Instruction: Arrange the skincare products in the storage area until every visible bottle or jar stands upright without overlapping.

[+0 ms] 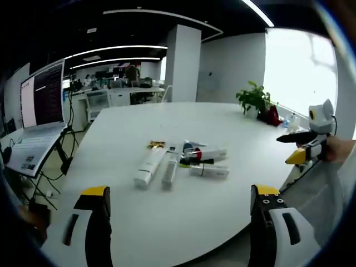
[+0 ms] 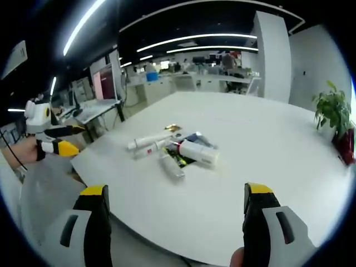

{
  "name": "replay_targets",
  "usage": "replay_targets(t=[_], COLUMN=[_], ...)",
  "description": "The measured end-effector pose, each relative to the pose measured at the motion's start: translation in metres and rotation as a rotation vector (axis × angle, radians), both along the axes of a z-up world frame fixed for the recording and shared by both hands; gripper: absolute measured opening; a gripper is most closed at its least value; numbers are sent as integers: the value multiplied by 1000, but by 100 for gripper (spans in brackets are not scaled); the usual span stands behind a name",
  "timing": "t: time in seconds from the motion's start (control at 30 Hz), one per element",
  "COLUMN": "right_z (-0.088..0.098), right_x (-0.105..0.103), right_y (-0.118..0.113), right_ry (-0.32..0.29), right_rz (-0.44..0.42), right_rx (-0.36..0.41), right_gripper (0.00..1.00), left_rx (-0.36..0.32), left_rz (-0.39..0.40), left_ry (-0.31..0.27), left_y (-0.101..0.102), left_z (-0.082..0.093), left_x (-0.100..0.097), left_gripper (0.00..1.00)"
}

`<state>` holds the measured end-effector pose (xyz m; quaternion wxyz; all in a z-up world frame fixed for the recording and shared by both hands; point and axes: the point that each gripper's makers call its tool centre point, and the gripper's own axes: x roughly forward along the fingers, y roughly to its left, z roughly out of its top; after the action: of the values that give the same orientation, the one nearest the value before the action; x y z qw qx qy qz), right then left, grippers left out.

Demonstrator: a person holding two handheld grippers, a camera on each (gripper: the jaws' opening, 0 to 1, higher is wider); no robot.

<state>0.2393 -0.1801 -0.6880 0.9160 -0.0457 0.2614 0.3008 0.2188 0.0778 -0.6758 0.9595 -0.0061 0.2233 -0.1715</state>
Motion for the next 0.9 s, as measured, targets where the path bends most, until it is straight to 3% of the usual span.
replay_targets(t=[0.9], right_z=[-2], right_x=[-1], right_y=[0], right_ry=[8], right_rz=[0], right_rx=[-6], right_gripper=[100], left_rx=[0], left_rz=[2], left_ry=[0], left_y=[0], left_z=[0], left_x=[1], left_gripper=[98])
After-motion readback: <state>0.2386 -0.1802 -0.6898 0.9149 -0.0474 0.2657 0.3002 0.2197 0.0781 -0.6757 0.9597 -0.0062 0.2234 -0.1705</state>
